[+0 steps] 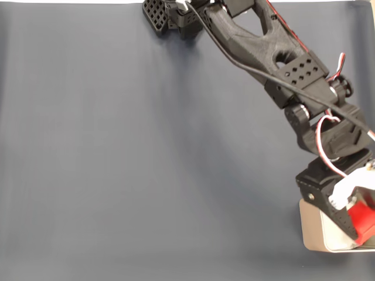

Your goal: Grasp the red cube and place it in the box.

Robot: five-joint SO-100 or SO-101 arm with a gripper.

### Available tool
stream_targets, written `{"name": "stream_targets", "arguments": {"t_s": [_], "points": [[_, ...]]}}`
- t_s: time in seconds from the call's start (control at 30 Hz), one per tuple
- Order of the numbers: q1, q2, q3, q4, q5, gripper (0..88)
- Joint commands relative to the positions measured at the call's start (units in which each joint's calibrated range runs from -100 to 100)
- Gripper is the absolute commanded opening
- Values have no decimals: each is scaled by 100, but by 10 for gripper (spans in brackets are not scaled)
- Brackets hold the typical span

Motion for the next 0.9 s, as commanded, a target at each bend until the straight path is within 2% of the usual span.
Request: {"name": "stream_targets", "arguments": {"t_s": [0.0, 0.87], "points": [[38, 15, -450, 34, 63, 71], [-90, 128, -450, 17, -137, 71]]}}
